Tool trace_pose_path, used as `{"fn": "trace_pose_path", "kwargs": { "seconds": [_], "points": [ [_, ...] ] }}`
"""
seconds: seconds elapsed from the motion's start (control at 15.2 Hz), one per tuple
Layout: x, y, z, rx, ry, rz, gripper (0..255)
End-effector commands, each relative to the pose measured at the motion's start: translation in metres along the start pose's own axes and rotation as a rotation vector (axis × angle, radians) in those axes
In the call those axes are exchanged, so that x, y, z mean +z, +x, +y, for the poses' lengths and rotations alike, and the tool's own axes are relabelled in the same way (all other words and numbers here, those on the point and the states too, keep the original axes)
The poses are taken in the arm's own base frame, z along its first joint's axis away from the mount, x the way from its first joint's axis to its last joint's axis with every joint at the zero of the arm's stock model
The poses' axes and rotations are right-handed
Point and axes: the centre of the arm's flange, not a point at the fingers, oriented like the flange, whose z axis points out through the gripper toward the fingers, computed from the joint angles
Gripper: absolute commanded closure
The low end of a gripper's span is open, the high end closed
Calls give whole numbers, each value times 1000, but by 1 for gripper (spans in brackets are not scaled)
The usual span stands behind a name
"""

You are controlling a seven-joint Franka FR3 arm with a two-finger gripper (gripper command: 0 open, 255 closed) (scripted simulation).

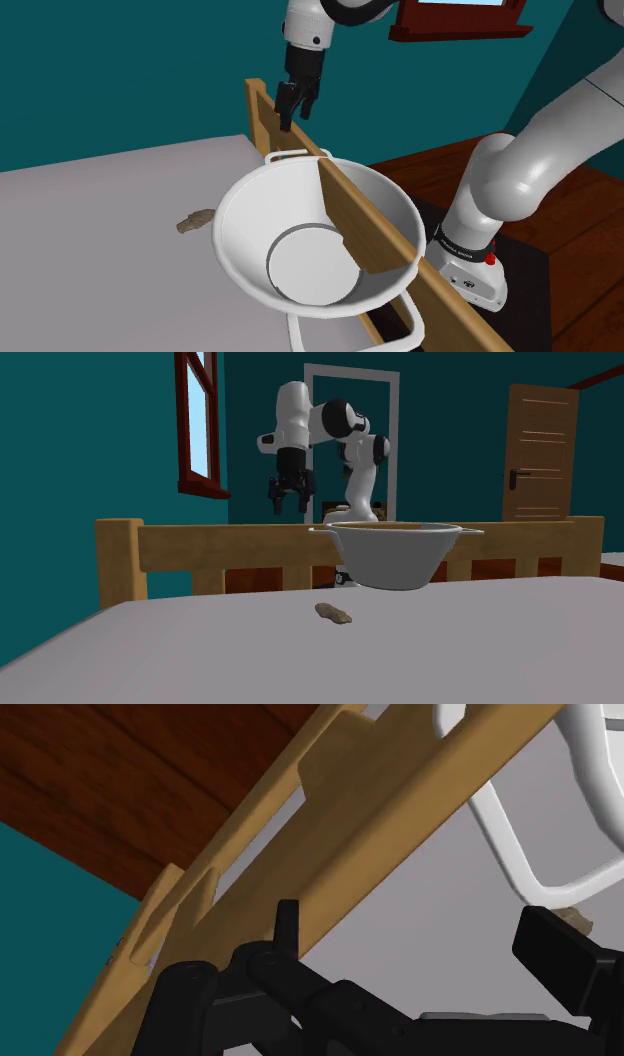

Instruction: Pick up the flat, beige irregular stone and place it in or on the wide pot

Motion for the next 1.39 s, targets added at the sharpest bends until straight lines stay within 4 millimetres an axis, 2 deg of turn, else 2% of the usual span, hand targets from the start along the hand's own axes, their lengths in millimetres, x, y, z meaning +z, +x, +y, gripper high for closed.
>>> {"fn": "trace_pose_path", "kwargs": {
  "seconds": [0.0,0.66,1.25,1.32],
  "points": [
    [14,10,-21,-23,0,0,0],
    [83,62,-122,-138,-5,-3,0],
    [144,98,-217,-240,-10,-6,0],
    [149,98,-217,-240,-10,-6,0]
  ]
}}
